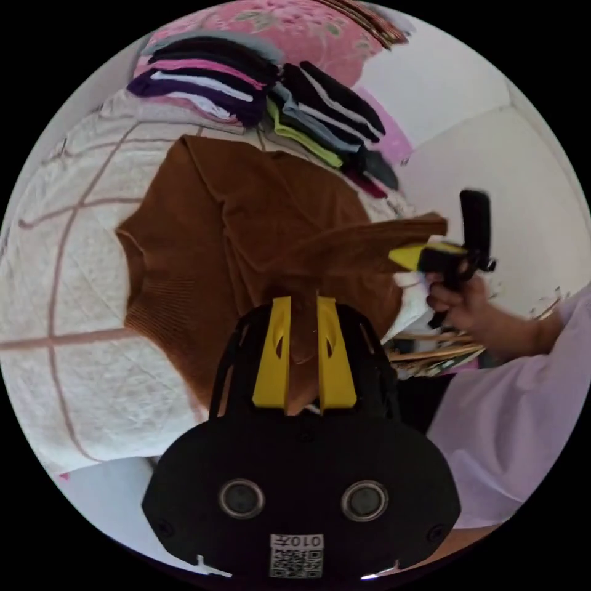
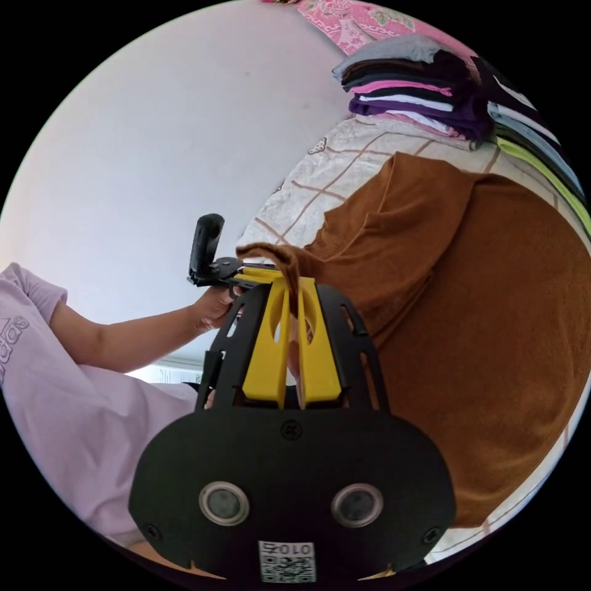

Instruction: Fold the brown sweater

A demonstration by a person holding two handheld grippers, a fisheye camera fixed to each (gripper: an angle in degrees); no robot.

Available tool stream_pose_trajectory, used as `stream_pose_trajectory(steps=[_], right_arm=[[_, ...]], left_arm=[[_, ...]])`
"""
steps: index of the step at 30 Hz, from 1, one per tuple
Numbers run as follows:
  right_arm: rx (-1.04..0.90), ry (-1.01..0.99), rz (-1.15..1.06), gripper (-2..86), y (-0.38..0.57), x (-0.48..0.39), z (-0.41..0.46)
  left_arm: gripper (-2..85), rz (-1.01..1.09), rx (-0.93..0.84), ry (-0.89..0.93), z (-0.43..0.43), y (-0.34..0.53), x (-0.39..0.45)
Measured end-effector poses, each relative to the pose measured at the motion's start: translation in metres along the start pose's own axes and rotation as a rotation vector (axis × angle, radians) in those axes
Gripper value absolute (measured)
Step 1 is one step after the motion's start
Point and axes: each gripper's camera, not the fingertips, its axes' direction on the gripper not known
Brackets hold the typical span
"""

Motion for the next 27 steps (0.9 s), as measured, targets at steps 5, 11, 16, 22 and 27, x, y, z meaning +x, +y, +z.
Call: stream_pose_trajectory(steps=[5,11,16,22,27], right_arm=[[-0.046,0.072,-0.098,3.8,0.001,0.003,0.019],[-0.152,0.208,-0.214,3.8,0.018,0.002,0.053],[-0.185,0.253,-0.271,3.8,0.024,-0.001,0.080],[-0.093,0.235,-0.339,3.8,0.033,-0.006,0.080],[-0.117,0.268,-0.377,3.9,0.038,-0.007,0.098]], left_arm=[[7.7,-0.316,0.182,0.664,0.013,0.032,-0.058],[10.2,-0.335,0.106,0.468,-0.011,0.050,-0.054],[11.0,-0.346,-0.007,0.432,-0.002,0.050,-0.049],[11.0,-0.412,0.034,0.515,0.008,0.055,-0.050],[10.3,-0.391,0.083,0.559,0.005,0.043,-0.044]])
